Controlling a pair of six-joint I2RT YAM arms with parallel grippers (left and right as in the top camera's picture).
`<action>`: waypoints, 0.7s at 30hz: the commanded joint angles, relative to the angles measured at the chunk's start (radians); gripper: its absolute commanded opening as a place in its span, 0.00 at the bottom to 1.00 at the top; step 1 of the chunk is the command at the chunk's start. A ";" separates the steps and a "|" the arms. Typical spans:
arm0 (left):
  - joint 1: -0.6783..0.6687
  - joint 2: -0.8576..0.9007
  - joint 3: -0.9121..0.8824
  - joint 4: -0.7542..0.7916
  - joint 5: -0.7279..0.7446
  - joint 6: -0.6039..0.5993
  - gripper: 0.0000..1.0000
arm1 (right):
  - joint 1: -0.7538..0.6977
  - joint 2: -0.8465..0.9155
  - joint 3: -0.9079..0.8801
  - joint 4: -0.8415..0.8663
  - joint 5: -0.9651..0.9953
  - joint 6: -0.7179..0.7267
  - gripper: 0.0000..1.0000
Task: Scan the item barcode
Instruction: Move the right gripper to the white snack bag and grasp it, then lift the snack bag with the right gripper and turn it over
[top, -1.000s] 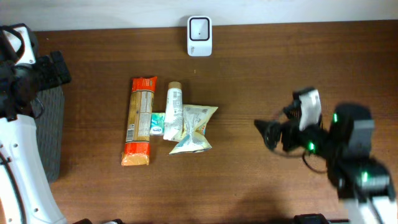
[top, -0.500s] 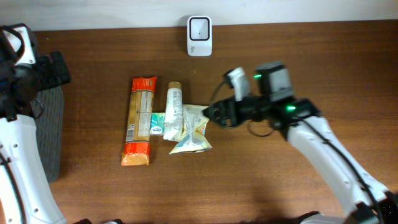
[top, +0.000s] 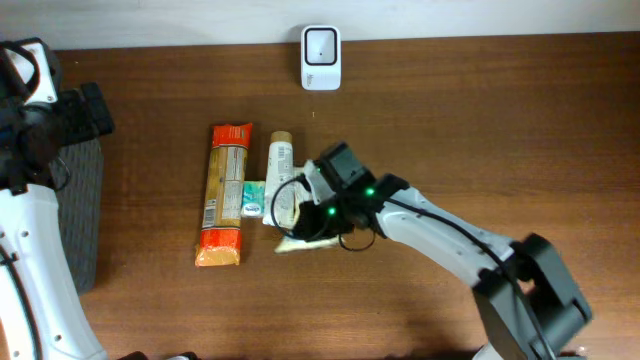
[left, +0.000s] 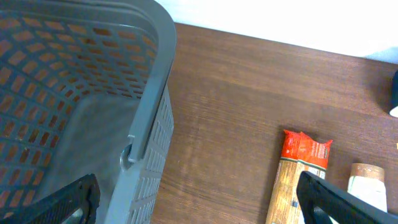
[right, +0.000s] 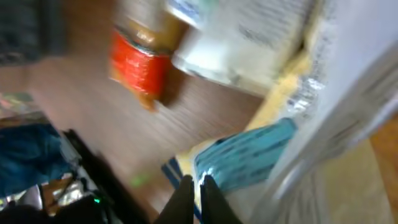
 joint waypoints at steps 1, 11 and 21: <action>0.003 -0.005 0.012 0.001 -0.006 0.019 0.99 | -0.016 0.021 0.010 -0.080 0.087 0.014 0.05; 0.003 -0.005 0.011 0.001 -0.006 0.019 0.99 | -0.153 0.019 0.011 -0.224 0.156 -0.237 0.20; 0.003 -0.005 0.011 0.001 -0.006 0.019 0.99 | -0.272 0.017 0.123 -0.340 0.194 -0.399 0.29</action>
